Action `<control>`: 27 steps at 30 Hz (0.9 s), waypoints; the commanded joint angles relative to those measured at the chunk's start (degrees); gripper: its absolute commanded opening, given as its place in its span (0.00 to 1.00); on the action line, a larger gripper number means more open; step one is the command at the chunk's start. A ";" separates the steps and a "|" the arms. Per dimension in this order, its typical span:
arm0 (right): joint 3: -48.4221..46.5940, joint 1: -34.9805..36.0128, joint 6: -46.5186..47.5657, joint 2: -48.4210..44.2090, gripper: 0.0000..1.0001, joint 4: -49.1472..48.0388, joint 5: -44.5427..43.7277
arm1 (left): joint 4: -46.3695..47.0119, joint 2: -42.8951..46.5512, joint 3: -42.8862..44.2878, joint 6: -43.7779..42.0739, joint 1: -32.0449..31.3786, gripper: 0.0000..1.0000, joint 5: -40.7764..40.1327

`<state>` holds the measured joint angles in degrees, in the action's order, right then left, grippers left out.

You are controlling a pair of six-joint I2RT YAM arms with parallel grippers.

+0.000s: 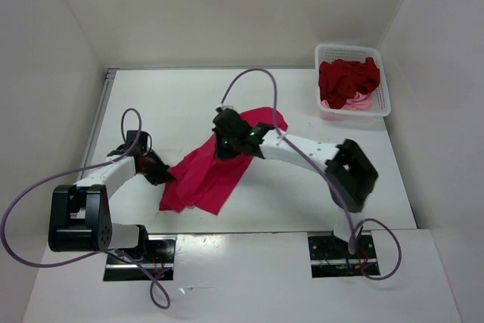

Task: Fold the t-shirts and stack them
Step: Flatten out the tshirt

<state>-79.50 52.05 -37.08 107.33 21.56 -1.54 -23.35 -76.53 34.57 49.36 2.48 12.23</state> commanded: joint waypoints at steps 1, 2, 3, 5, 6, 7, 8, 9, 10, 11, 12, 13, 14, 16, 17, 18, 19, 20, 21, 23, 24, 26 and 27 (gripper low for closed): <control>0.93 -3.44 0.52 -13.96 0.00 2.43 -3.55 | 2.44 -0.02 5.06 -1.29 -1.25 0.04 -0.10; 0.93 -4.49 0.52 -16.25 0.00 3.30 -3.56 | 2.44 -0.02 5.77 -1.29 -1.86 0.00 -0.10; 1.63 -6.77 0.52 -20.45 0.00 3.83 -3.56 | 2.44 -0.02 6.56 -1.29 -1.87 0.00 -0.10; 0.94 -9.85 0.52 -25.56 0.00 5.85 -2.94 | 2.44 1.12 9.89 -1.29 -1.87 0.00 1.13; 0.23 -10.56 0.52 -26.90 0.00 6.73 -2.42 | 1.91 1.82 11.47 -1.29 -1.87 0.00 1.83; -0.47 -11.18 0.52 -28.13 0.00 7.43 -2.41 | 1.39 3.83 13.32 -1.29 -1.87 0.00 1.83; -1.35 -11.71 0.52 -29.36 0.00 8.05 -2.41 | 0.08 4.89 15.42 -1.29 -1.87 0.00 1.83; -3.70 -12.23 0.52 -31.37 0.00 9.45 -2.41 | -0.89 6.82 20.49 -1.29 -1.87 0.00 2.44; -5.29 -12.24 0.52 -32.26 0.00 10.16 -2.41 | -2.64 7.70 23.32 -1.90 -1.87 0.00 2.45; -8.79 -12.24 0.52 -33.05 0.00 10.86 -2.41 | -3.18 8.67 26.14 -1.90 -1.87 0.00 2.97; -10.65 -12.24 0.52 -33.84 0.00 11.39 -1.89 | -3.19 9.38 28.78 -1.90 -1.87 0.00 3.50; -12.50 -12.24 0.52 -35.33 0.00 12.18 -1.89 | -3.19 10.69 33.59 -1.38 -1.87 0.00 4.11; -16.26 -12.24 0.52 -36.04 0.00 12.19 -1.89 | -3.80 10.70 36.07 -1.38 -1.17 0.00 4.81; -20.14 -12.24 0.52 -37.97 0.00 13.24 -1.36 | -4.59 12.01 40.82 -0.76 -0.11 0.00 6.66; -23.73 -12.24 0.52 -38.59 0.00 13.24 -0.66 | -5.20 12.02 45.37 -0.76 0.50 0.00 6.67; -25.42 -12.24 0.52 -39.12 0.00 13.24 -0.66 | -5.82 12.54 47.76 -0.76 0.51 0.00 7.19; -27.26 -12.24 1.13 -39.91 0.00 13.24 -0.66 | -7.39 13.07 50.14 -0.76 0.51 0.00 7.19; -31.28 -12.24 1.13 -39.92 0.00 13.76 -0.13 | -7.93 13.07 52.42 -1.28 0.51 0.00 6.32; -33.41 -12.24 1.74 -39.92 0.00 13.77 -0.13 | -8.54 13.68 56.71 -1.29 0.51 0.00 5.79; -40.16 -12.24 2.36 -39.92 0.00 14.99 -0.13 | -11.35 13.69 61.82 -2.51 0.51 0.00 4.13; -42.55 -12.24 2.36 -39.31 0.00 15.00 -0.13 | -12.49 12.82 64.63 -3.56 0.51 0.00 3.42; -48.34 -12.24 3.94 -37.73 0.00 15.00 -0.13 | -14.17 12.12 71.41 -4.27 0.51 0.00 1.06; -49.68 -12.24 4.47 -37.02 0.00 15.00 -1.00 | -14.70 11.33 72.73 -4.28 0.51 0.00 1.04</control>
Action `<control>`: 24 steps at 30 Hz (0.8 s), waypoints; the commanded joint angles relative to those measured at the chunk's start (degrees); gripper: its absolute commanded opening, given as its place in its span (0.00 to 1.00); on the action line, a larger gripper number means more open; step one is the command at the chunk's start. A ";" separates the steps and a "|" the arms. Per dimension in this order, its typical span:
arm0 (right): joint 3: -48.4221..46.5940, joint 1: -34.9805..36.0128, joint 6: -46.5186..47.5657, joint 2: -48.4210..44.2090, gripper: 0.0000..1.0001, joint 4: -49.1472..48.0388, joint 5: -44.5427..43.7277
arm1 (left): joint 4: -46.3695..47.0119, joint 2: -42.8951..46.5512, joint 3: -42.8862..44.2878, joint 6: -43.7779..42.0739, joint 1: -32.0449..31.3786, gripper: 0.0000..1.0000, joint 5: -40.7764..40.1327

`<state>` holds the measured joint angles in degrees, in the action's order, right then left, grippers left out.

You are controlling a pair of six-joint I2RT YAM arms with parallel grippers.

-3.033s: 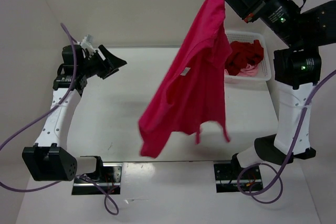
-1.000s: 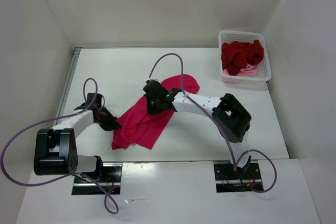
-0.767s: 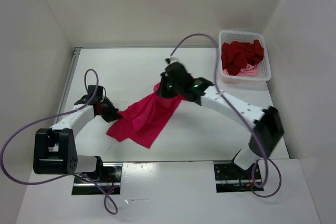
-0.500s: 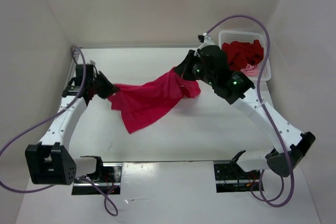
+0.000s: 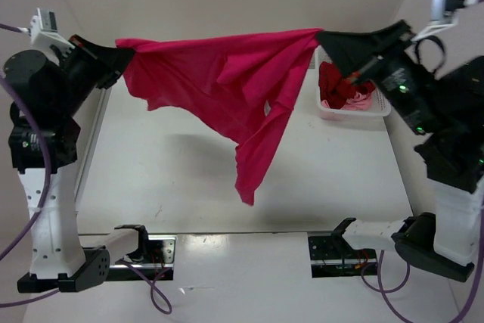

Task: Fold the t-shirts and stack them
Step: Flatten out the tshirt

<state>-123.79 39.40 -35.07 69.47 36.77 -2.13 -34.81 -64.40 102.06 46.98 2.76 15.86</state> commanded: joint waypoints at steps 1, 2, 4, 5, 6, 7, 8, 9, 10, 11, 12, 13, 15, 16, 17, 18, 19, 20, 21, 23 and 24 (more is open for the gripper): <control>-6.46 0.42 2.46 1.71 0.00 0.40 -2.42 | -3.25 -1.42 6.21 -2.50 0.22 0.00 -2.59; -7.25 0.42 4.38 2.68 0.00 0.40 -3.48 | -3.25 -1.43 6.92 -2.51 0.22 0.00 -3.28; -6.21 0.42 6.06 5.05 0.00 -0.12 -8.03 | -3.25 -2.91 6.92 -3.04 0.22 0.00 -3.82; -4.03 0.42 7.98 5.75 0.00 -0.82 -9.28 | -3.25 -2.92 6.31 -3.04 0.22 0.00 -3.82; -2.79 0.42 8.87 7.33 0.00 -2.65 -10.25 | -1.94 -3.79 4.39 -3.04 0.22 0.00 -3.82; -0.69 -0.19 9.75 8.13 0.00 -3.63 -11.13 | -1.24 -4.67 3.07 -3.56 0.22 0.00 -3.21; -0.06 -1.42 9.76 9.35 0.00 -4.16 -8.79 | -0.36 -5.55 1.32 -3.56 0.22 0.00 -2.68; 0.56 -7.08 9.23 11.80 0.00 -4.17 -5.11 | 0.78 -6.26 -0.35 -3.56 0.22 0.00 -1.02; 4.22 -10.36 8.19 12.52 0.00 -5.47 3.02 | 1.40 -7.05 -3.33 -3.56 0.22 0.00 0.04; 6.95 -13.53 6.61 13.14 0.00 -9.05 6.66 | 2.97 -8.62 -5.01 -3.56 0.22 0.01 0.05; 9.76 -19.39 5.98 15.06 0.00 -10.57 10.27 | 3.86 -9.51 -6.86 -3.56 0.22 0.01 0.05; 13.62 -22.14 5.19 16.73 0.00 -11.71 13.70 | 4.74 -10.82 -8.62 -4.35 0.22 0.01 0.05; 15.68 -27.24 4.58 24.95 0.00 -13.74 19.96 | 8.25 -16.87 -12.41 -5.67 0.22 0.02 -0.56; 14.12 -28.05 4.57 28.49 0.00 -13.75 19.97 | 8.96 -23.16 -12.41 -6.54 0.22 0.03 -1.61; 12.01 -28.06 4.57 32.27 0.00 -12.96 19.97 | 10.88 -26.79 -10.41 -7.16 0.22 0.05 -2.23; 5.29 -28.67 4.57 36.31 0.00 -9.82 18.93 | 10.90 -30.74 -8.13 -7.17 0.22 0.10 -3.02; 1.57 -28.67 4.57 43.66 0.03 -7.96 17.96 | 10.90 -38.96 -4.97 -7.86 0.22 0.16 -3.03; -2.12 -28.67 4.57 46.78 0.08 -6.21 16.82 | 8.64 -43.22 -0.94 -8.48 0.22 0.26 -2.16; -8.42 -28.67 3.70 51.42 0.15 -4.01 16.03 | 6.79 -47.01 8.59 -8.49 0.22 0.37 -1.45; -11.81 -28.67 3.17 53.13 0.41 -3.30 14.88 | 3.36 -53.53 14.72 -9.01 0.22 0.66 -1.44; -13.74 -28.67 3.17 53.14 0.47 -3.29 14.88 | 3.34 -53.55 15.70 -9.01 0.75 0.74 -2.05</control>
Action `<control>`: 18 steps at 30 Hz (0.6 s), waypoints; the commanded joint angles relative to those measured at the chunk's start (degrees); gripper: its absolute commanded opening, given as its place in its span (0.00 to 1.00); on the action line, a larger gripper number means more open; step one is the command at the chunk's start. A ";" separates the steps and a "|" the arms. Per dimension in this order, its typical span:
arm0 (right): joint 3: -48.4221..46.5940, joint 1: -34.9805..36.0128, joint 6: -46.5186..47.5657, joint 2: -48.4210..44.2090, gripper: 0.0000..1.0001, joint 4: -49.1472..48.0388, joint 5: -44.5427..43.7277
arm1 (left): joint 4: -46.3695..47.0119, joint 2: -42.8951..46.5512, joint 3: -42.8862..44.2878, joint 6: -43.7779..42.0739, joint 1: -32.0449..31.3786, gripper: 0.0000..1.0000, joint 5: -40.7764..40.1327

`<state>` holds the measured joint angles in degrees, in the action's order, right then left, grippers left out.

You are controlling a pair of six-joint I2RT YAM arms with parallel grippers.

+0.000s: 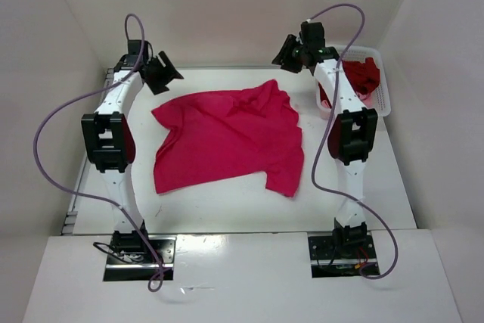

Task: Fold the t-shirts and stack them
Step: Flatten out the tshirt

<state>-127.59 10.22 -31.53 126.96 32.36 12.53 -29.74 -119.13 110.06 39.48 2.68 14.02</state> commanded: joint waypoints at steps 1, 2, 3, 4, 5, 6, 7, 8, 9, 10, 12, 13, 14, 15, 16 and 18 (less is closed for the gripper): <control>-9.96 0.50 -0.38 -4.35 0.50 1.74 -0.49 | -0.68 3.27 6.32 -1.52 0.84 0.81 -1.79; -9.26 0.50 0.67 -5.83 0.56 1.74 -0.49 | 0.72 4.77 4.83 -2.12 0.84 0.90 -3.11; -6.38 0.50 1.38 -7.06 0.56 1.74 -1.02 | 0.73 6.26 2.99 -2.13 1.36 0.92 -3.99; -4.09 0.50 2.08 -10.21 0.58 0.35 -1.02 | 1.43 9.15 0.97 -2.65 1.97 0.92 -4.00; 2.54 -0.02 2.78 -12.15 0.58 -0.62 -1.02 | 1.44 10.57 -3.93 -2.66 1.98 0.92 -4.00; 7.05 -0.02 2.79 -14.61 0.58 -1.85 -1.02 | 1.44 14.33 -7.54 -3.18 1.98 0.85 -4.00; 11.88 -0.02 2.79 -17.15 0.57 -5.34 -0.15 | 2.83 16.63 -11.58 -3.19 1.98 0.80 -4.00; 22.11 -0.02 2.79 -22.84 0.39 -7.20 -0.14 | 3.80 18.91 -20.93 -2.66 1.98 0.74 -3.22; 27.25 -0.02 2.18 -25.59 0.30 -8.88 0.99 | 4.68 23.55 -25.64 -1.79 1.98 0.66 -2.69; 32.09 -0.02 1.13 -28.23 0.20 -11.68 1.00 | 5.21 25.94 -30.12 -1.17 1.98 0.47 -2.68; 44.93 -0.02 -0.02 -35.35 0.00 -13.10 1.53 | 5.21 32.34 -38.13 0.06 1.98 0.36 -2.68; 48.54 0.59 -0.63 -37.38 0.00 -13.11 1.53 | 4.61 34.38 -44.52 0.59 1.98 0.34 -3.64; 55.28 0.59 -0.64 -41.31 0.00 -13.63 1.53 | 4.60 37.80 -47.37 1.81 1.98 0.32 -3.65; 58.30 0.59 -1.16 -43.18 0.00 -13.64 1.53 | 4.08 39.22 -49.92 2.52 1.98 0.32 -2.61; 63.73 1.11 -1.86 -44.85 0.00 -13.64 0.57 | 3.20 40.28 -54.29 3.22 1.98 0.34 -1.99; 68.59 1.12 -2.40 -49.93 0.15 -12.58 -2.50 | 2.06 43.09 -57.84 4.54 1.46 0.46 -0.67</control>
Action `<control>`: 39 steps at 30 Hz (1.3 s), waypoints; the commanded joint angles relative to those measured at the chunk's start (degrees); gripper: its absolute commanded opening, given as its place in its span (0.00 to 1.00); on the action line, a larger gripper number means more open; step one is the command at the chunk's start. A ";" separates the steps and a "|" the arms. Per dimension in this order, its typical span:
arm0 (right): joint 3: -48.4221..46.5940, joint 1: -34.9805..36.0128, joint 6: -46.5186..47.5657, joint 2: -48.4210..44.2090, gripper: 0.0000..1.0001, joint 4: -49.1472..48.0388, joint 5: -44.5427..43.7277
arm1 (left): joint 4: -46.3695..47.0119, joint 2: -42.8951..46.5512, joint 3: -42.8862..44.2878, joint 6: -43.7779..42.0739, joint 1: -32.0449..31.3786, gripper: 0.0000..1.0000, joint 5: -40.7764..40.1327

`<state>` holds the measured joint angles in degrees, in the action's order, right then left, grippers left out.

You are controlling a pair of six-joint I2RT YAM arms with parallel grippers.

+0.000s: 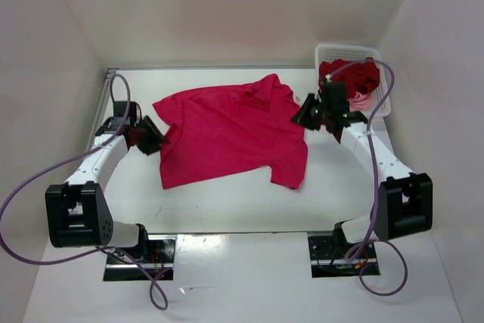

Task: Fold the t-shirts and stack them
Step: Flatten out the tshirt

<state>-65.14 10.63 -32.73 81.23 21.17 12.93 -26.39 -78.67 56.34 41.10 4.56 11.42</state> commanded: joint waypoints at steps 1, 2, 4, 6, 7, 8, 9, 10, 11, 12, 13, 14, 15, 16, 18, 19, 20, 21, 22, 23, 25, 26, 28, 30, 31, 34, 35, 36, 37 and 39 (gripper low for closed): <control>10.43 0.70 -1.80 -5.54 0.23 -0.70 -3.87 | -1.29 3.34 -5.52 3.89 -1.04 0.47 1.94; 12.48 0.70 -2.77 -6.60 0.30 0.35 -4.92 | -1.29 4.74 -8.41 3.90 -1.04 0.47 1.94; 18.09 0.09 -4.18 -8.28 0.45 0.36 -5.98 | -1.29 4.76 -10.36 4.60 -2.35 0.48 1.42; 20.49 -0.70 -6.20 -8.38 0.55 -0.34 -5.99 | -1.29 3.80 -12.03 5.12 -3.58 0.48 1.41; 21.02 -0.70 -6.20 -7.59 0.55 -0.34 -5.99 | -1.29 3.10 -12.04 5.13 -4.37 0.48 1.41; 21.02 -0.70 -7.07 -6.71 0.56 -0.86 -5.99 | -1.29 1.87 -12.82 5.65 -5.77 0.48 0.89; 21.02 -0.70 -7.78 -4.96 0.56 -1.39 -6.59 | -0.77 1.86 -12.83 5.66 -6.40 0.49 0.28; 21.02 -0.70 -7.79 -4.25 0.57 -1.39 -7.30 | -0.77 0.99 -13.53 5.66 -6.92 0.51 -0.51; 21.02 -0.70 -8.31 -3.46 0.57 -1.39 -9.13 | -0.16 0.37 -14.06 5.66 -7.45 0.52 -1.91; 20.41 -0.70 -8.31 -2.06 0.58 -2.00 -9.84 | -0.15 0.36 -14.06 5.66 -7.46 0.54 -1.93; 20.41 -0.70 -9.01 -1.35 0.58 -2.01 -10.55 | 0.55 -1.20 -14.06 5.66 -7.46 0.54 -2.71; 20.41 -0.70 -9.63 -0.64 0.58 -2.62 -12.38 | 1.07 -1.91 -14.06 5.66 -7.46 0.54 -4.11; 20.41 -0.70 -9.63 0.93 0.58 -2.62 -12.40 | 1.08 -2.62 -14.58 5.66 -7.46 0.53 -4.73; 20.41 -0.70 -9.63 1.56 0.58 -2.62 -12.92 | 1.86 -4.36 -14.59 5.13 -7.46 0.51 -4.74; 20.41 -0.70 -10.16 2.70 0.58 -3.15 -14.07 | 3.62 -6.22 -14.59 5.13 -7.46 0.47 -4.74; 20.41 -0.70 -10.16 3.49 0.58 -3.15 -15.03 | 4.24 -7.97 -14.59 5.65 -7.46 0.39 -4.74; 20.41 -0.70 -10.77 3.50 0.58 -3.15 -15.56 | 4.77 -8.68 -14.07 5.66 -7.46 0.36 -4.74; 20.41 -0.70 -10.78 3.50 0.58 -3.15 -16.44 | 4.77 -9.30 -14.06 6.18 -7.46 0.34 -4.74; 20.41 -0.70 -10.78 4.19 0.58 -3.15 -16.44 | 5.29 -9.91 -14.06 6.18 -7.46 0.30 -4.74; 20.93 -0.70 -11.30 4.81 0.58 -3.67 -16.44 | 5.30 -9.92 -14.06 6.18 -6.94 0.28 -4.74; 20.94 -0.70 -11.30 5.68 0.57 -4.20 -16.44 | 5.30 -9.92 -14.06 6.18 -5.18 0.27 -5.44; 20.94 -0.70 -11.30 6.48 0.54 -4.21 -15.75 | 5.30 -9.92 -14.06 5.40 -4.13 0.27 -5.44; 20.23 -0.70 -11.83 6.48 0.54 -3.42 -16.44 | 5.30 -9.92 -13.53 3.91 -1.05 0.27 -4.92; 20.23 -0.70 -11.83 5.87 0.49 -3.41 -16.97 | 5.30 -9.92 -12.92 2.85 2.45 0.27 -4.92; 20.23 -0.70 -11.83 5.87 0.34 -4.02 -16.01 | 5.30 -9.31 -12.40 2.32 3.60 0.27 -4.39; 19.62 -0.70 -11.30 7.09 0.10 -5.17 -12.32 | 5.30 -9.30 -10.38 1.61 7.39 0.28 -3.00; 18.92 -0.70 -10.52 7.10 0.00 -4.48 -12.31 | 5.30 -9.30 -8.98 1.61 7.92 0.28 -2.46; 17.00 0.08 -9.29 6.32 0.00 -3.08 -13.10 | 5.82 -9.30 -8.27 1.61 7.92 0.30 -1.93; 15.94 1.57 -8.41 3.70 0.00 0.77 -13.10 | 5.83 -9.30 -7.48 1.61 7.92 0.31 -1.93; 13.39 2.29 -6.04 -0.35 0.00 5.09 -13.81 | 5.83 -9.83 -4.85 1.09 7.92 0.31 -1.93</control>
<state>-46.06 11.29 -42.24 86.72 21.63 -0.21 -21.82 -87.85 47.00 43.90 12.67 9.23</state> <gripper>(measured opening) 0.007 0.306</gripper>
